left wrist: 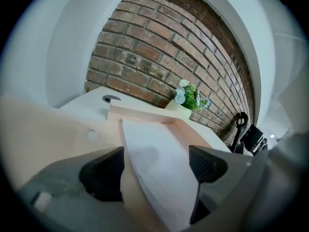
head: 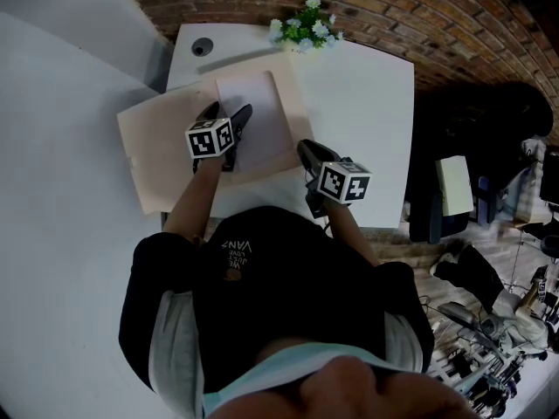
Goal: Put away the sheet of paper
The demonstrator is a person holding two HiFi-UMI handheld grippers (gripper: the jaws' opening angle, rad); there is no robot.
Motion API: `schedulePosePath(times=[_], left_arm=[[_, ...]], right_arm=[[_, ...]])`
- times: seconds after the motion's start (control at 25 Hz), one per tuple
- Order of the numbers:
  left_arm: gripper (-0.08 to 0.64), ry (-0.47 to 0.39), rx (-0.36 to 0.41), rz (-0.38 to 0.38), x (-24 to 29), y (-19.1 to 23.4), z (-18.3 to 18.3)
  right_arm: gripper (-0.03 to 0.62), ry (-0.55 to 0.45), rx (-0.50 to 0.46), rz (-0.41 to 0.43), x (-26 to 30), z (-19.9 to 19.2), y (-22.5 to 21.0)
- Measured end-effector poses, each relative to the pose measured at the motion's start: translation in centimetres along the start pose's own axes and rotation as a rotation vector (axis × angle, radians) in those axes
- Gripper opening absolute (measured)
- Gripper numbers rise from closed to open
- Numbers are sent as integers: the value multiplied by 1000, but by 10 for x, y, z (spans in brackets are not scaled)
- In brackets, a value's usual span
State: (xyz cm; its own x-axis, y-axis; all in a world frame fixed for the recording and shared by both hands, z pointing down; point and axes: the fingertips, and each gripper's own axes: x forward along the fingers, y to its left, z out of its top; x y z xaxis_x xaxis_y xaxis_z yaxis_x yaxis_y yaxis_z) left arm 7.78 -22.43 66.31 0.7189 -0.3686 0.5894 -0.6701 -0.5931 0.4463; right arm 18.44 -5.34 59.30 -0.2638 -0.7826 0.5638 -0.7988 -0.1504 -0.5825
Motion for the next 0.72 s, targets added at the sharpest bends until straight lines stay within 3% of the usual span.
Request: schedulePosePath(times=[0.72], left_arm=[[417,-52,2,-37,-17,2,11]], right_arm=[[37,-22,-29,5,1,1,11]])
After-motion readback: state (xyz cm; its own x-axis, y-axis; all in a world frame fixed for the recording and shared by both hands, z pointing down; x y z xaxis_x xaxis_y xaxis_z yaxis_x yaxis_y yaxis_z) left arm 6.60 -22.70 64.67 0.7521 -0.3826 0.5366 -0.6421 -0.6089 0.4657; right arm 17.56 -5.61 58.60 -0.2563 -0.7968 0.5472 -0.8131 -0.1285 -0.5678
